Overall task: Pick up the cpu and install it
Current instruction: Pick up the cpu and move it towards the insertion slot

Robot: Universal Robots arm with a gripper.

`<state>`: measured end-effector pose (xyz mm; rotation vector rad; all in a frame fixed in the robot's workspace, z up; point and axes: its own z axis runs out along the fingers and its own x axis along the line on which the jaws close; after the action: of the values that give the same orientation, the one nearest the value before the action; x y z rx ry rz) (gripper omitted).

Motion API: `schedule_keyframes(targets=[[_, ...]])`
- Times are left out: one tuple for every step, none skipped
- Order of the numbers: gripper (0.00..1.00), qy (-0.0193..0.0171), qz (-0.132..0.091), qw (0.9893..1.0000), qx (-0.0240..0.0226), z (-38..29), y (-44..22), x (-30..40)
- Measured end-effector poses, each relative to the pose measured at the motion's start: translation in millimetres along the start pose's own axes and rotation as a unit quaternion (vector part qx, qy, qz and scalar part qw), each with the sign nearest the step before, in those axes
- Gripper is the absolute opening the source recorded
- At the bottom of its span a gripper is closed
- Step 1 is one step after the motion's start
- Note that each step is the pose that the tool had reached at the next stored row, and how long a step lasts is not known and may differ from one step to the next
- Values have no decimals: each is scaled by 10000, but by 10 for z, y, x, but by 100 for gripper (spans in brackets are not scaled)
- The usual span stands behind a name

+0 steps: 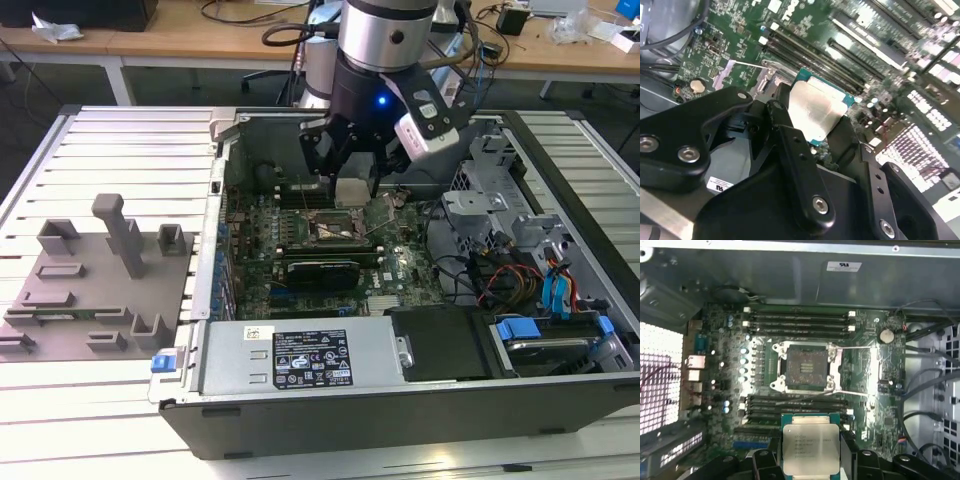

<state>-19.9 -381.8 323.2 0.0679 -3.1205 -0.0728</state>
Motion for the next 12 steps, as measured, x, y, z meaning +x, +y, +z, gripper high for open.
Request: schedule_keyframes(targets=[[55,1,0,10000,1,23,28,-6],[55,0,0,10000,0,46,54,-12],[55,0,0,10000,0,63,74,-16],[55,0,1,10000,1,83,98,-21],[55,0,1,10000,1,104,125,-26],[55,0,1,10000,1,120,146,-29],[55,0,1,10000,0,150,185,-35],[55,1,1,10000,1,168,209,-38],[55,0,2,10000,1,193,237,-42],[55,0,2,10000,0,213,261,-46],[55,0,3,10000,1,235,287,-50],[55,0,3,10000,1,255,311,-53]])
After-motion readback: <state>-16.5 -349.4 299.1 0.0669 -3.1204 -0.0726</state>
